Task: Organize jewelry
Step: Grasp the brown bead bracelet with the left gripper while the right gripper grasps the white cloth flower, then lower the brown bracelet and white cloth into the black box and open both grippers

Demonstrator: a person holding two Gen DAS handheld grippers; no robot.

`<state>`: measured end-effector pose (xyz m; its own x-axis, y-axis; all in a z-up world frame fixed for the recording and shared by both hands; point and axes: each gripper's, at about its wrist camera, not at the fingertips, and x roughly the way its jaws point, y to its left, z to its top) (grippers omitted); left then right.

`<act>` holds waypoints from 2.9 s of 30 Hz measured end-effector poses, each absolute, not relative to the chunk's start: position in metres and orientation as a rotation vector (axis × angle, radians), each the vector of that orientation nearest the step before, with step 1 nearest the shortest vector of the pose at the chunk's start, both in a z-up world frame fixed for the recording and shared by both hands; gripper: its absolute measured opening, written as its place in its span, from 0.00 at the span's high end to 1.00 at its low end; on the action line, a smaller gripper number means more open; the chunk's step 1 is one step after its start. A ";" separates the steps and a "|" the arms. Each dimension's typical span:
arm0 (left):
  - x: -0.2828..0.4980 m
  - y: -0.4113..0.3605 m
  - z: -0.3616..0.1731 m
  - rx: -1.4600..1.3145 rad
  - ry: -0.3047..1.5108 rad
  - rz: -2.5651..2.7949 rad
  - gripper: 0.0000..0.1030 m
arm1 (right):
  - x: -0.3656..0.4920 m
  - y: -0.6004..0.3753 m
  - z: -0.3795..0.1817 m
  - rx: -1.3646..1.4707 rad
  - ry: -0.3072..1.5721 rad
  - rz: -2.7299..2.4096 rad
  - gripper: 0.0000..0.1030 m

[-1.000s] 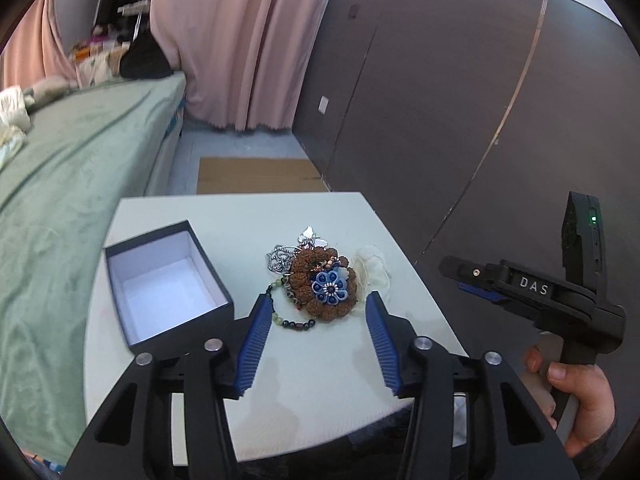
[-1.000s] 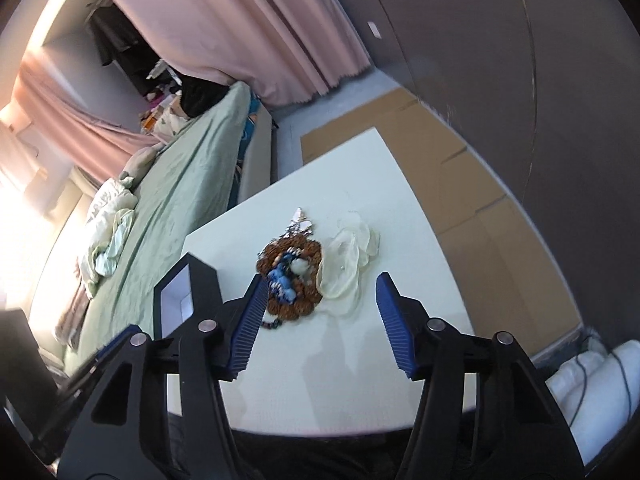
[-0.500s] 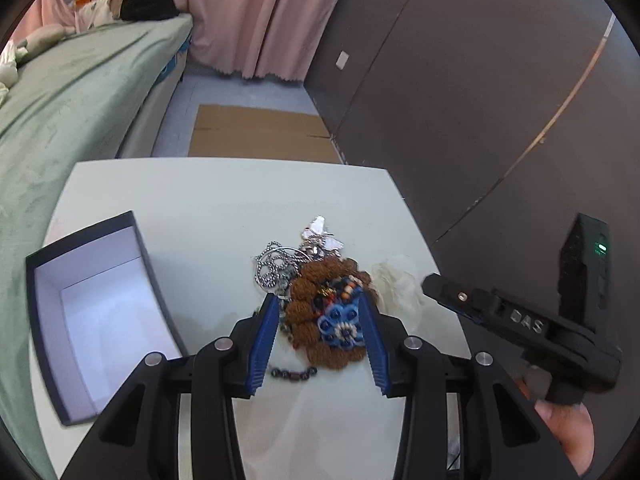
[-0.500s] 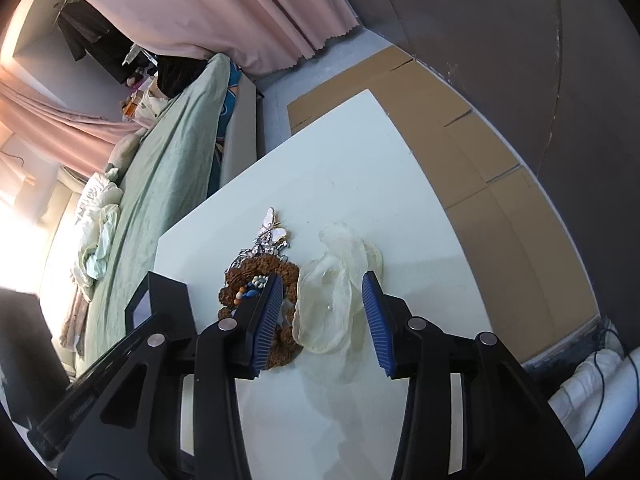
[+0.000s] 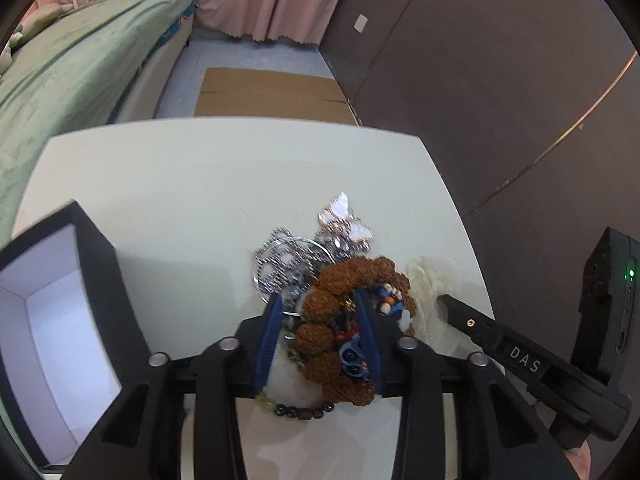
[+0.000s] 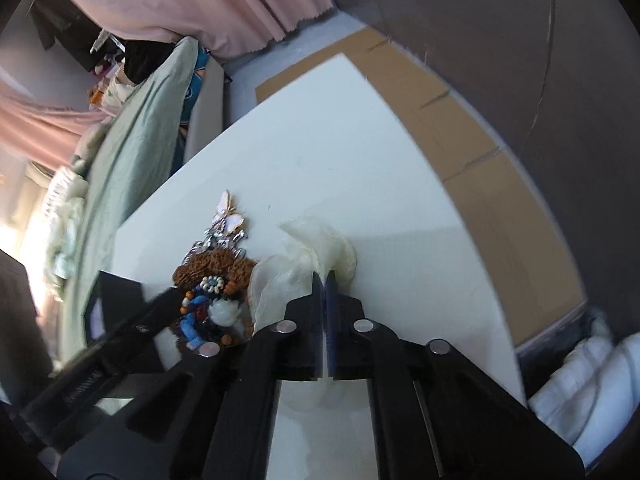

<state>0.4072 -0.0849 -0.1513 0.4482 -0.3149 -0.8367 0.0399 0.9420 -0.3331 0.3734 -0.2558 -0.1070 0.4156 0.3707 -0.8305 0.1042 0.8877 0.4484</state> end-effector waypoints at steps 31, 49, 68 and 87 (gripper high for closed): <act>0.336 0.003 0.008 -0.358 0.800 -0.221 0.84 | 0.350 -0.176 0.020 0.573 0.837 0.567 0.97; 0.305 0.099 -0.024 -0.481 0.755 -0.090 0.23 | 0.348 -0.104 0.003 0.489 0.874 0.671 0.97; 0.317 0.118 -0.050 -0.538 0.732 -0.049 0.08 | 0.340 -0.115 -0.019 0.401 0.986 0.603 0.29; 0.346 -0.004 -0.064 -0.321 0.866 -0.290 0.24 | 0.340 -0.232 -0.044 0.606 1.009 0.374 0.29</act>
<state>0.3459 -0.0040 -0.0641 0.6143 -0.3755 -0.6940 0.1184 0.9135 -0.3893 0.3398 -0.2316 -0.0441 0.4913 0.5544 -0.6717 -0.0171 0.7772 0.6290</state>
